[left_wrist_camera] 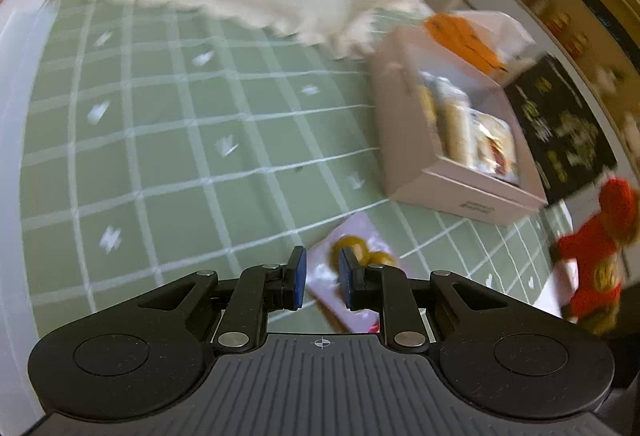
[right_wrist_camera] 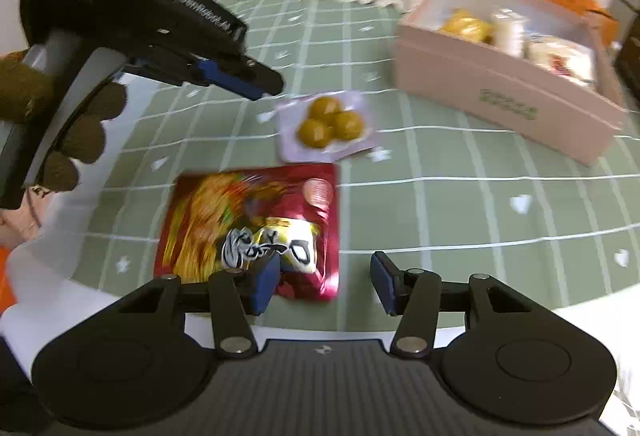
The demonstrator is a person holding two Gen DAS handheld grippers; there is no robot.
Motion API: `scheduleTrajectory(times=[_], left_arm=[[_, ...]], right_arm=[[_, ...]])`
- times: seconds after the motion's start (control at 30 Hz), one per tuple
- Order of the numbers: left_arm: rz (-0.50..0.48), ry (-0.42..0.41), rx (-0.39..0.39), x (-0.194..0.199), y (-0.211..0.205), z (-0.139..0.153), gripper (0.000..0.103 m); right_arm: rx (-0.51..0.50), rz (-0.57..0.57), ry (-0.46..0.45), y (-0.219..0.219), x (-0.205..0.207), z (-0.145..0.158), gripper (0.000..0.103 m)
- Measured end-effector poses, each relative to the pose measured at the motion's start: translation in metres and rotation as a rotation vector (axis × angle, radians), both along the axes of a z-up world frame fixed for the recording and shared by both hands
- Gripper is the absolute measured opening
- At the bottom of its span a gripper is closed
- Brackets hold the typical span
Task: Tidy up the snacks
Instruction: 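Grasp the clear tray of three green-yellow balls with the left tool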
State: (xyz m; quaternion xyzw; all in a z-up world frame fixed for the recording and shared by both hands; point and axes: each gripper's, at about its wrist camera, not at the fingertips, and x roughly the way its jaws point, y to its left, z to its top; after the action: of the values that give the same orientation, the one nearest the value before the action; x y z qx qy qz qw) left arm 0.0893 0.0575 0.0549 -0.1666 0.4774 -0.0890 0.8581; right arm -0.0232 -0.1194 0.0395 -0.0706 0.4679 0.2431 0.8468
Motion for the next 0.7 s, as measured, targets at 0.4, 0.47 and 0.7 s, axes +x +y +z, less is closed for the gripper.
scheduleTrajectory(times=[0.4,0.47,0.7], left_arm=[[-0.372,-0.010,0.373,0.010,-0.084,-0.012,0.031],[-0.395,0.018,0.368,0.011,-0.089,-0.018,0.034],[-0.403,0.024,0.342,0.013,-0.095,-0.021,0.045]], right_arm=[[-0.176,-0.136,-0.129,-0.026,0.009,-0.009,0.061],[-0.173,-0.167,-0.138,-0.035,0.009,-0.011,0.066],[-0.132,-0.231,-0.156,-0.046,0.009,-0.019,0.077]])
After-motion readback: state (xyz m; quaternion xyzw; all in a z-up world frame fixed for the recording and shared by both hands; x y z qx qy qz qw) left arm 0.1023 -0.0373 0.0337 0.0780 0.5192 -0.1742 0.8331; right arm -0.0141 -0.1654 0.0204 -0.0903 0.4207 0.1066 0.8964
